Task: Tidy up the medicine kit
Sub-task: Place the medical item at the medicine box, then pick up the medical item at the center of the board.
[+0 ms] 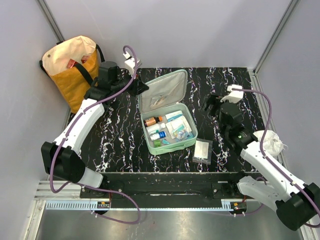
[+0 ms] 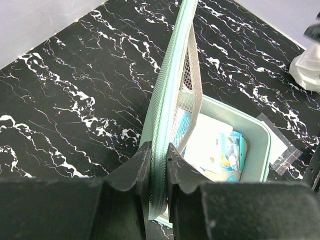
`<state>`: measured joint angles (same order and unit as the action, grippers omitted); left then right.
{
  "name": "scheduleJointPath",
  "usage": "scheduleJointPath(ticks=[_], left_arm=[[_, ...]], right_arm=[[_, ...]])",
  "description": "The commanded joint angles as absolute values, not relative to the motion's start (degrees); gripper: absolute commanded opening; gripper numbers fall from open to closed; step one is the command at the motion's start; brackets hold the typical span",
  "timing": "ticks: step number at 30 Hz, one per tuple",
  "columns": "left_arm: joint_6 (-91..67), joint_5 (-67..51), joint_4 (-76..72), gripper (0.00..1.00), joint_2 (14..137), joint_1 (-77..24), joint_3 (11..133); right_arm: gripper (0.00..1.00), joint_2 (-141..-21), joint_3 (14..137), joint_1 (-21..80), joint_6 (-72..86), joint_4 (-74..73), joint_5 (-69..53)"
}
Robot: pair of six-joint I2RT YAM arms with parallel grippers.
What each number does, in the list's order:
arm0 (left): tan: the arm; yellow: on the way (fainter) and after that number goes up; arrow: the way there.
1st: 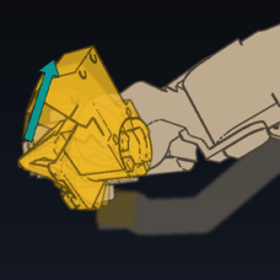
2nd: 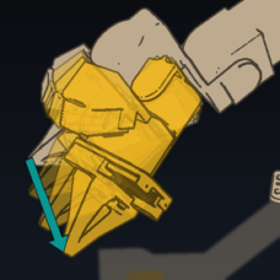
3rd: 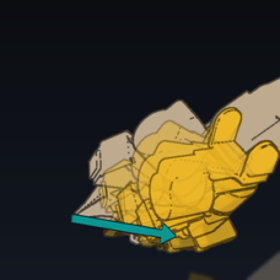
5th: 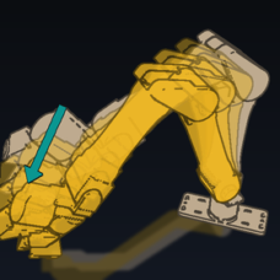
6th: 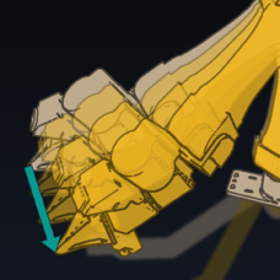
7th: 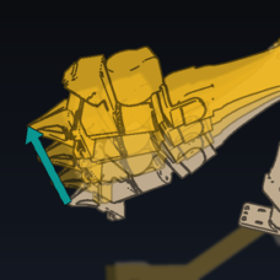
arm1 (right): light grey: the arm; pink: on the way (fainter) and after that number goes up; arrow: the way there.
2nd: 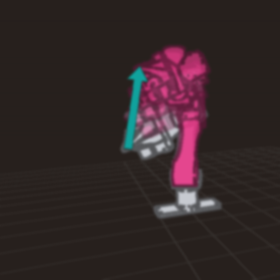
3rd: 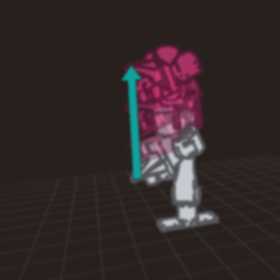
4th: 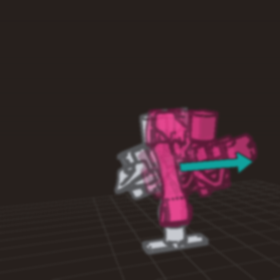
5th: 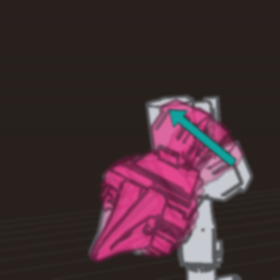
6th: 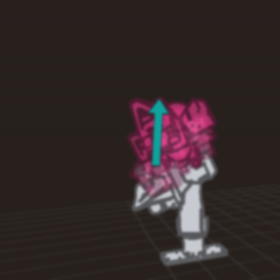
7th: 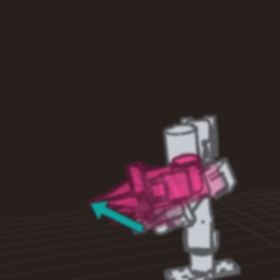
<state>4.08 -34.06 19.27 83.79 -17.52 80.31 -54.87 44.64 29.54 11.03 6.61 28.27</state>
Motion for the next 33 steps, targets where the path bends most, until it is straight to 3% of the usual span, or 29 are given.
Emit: scheduleJointPath(ticks=[1,5,12,23,33], left_arm=[[3.43,-33.49,18.2,0.09,81.83,-17.4,77.35],[3.87,-33.14,19.25,0.09,81.04,-17.4,77.35],[4.04,-33.05,19.42,0.09,80.42,-17.32,77.08],[6.33,-31.03,22.41,0.09,79.98,-17.4,77.78],[6.86,-30.68,23.03,0.09,79.28,-17.32,78.05]], right_arm=[[0.86,-52.12,45.0,29.01,34.4,-18.59,36.92],[0.78,-52.2,43.51,28.48,49.8,-30.12,32.7],[0.85,-58.88,39.12,28.21,63.8,-38.93,24.79],[0.85,-69.86,37.35,28.21,61.27,-37.18,20.39],[0.74,-85.86,42.36,27.25,53.35,-31.91,13.45]])
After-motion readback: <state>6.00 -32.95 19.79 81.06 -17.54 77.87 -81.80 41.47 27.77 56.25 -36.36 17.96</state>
